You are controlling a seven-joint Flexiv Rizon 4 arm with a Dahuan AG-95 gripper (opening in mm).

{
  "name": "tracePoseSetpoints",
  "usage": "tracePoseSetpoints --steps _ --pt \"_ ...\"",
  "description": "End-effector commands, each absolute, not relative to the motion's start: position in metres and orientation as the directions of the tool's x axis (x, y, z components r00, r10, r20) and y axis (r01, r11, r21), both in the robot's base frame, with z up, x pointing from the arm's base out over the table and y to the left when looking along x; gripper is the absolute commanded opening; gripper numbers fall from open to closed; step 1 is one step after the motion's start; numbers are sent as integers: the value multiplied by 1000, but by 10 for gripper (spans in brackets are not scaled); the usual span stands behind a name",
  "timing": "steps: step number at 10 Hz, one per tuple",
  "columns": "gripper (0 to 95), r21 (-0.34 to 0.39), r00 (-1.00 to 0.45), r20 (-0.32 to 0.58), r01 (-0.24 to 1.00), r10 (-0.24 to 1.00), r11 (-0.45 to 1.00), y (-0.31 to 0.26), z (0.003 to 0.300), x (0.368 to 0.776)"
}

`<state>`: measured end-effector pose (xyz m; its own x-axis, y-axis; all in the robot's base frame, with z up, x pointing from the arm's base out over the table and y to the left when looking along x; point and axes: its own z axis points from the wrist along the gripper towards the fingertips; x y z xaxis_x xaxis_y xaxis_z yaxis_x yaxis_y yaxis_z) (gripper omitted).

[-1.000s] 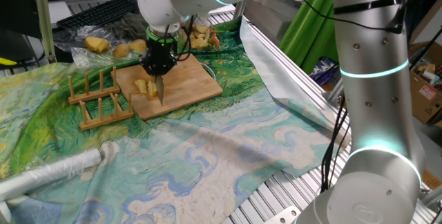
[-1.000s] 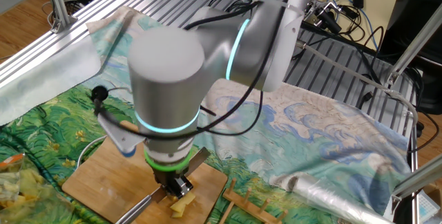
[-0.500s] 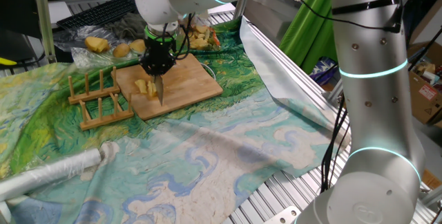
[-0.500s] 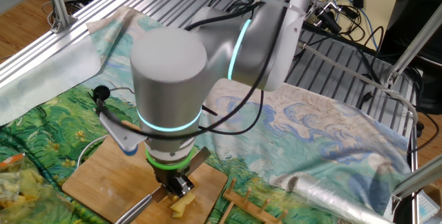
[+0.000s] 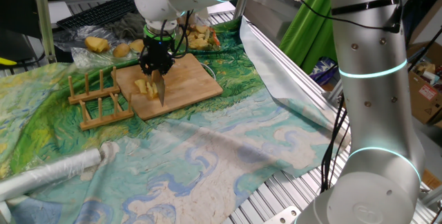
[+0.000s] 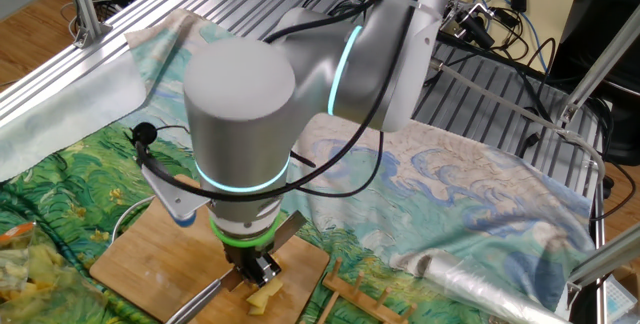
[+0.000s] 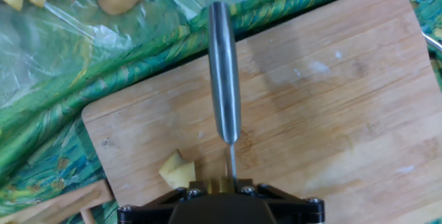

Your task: Chop the potatoes

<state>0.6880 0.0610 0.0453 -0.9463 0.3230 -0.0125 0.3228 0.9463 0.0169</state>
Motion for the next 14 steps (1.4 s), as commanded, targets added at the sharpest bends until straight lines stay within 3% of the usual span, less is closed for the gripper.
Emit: tracePoseSetpoints --steps 1,3,4,6,7,12,14 --pt "380 15 -948 1 319 319 948 62 51 681" --pt "380 15 -950 0 313 313 950 62 52 675" --pt "190 14 -953 6 305 304 952 63 53 671" --pt "190 7 -957 16 288 288 958 61 56 668" --pt "0 6 -960 25 280 280 960 59 62 665" --pt "0 17 -966 12 258 257 966 57 65 663" --pt "0 -11 -969 7 246 246 969 58 64 664"
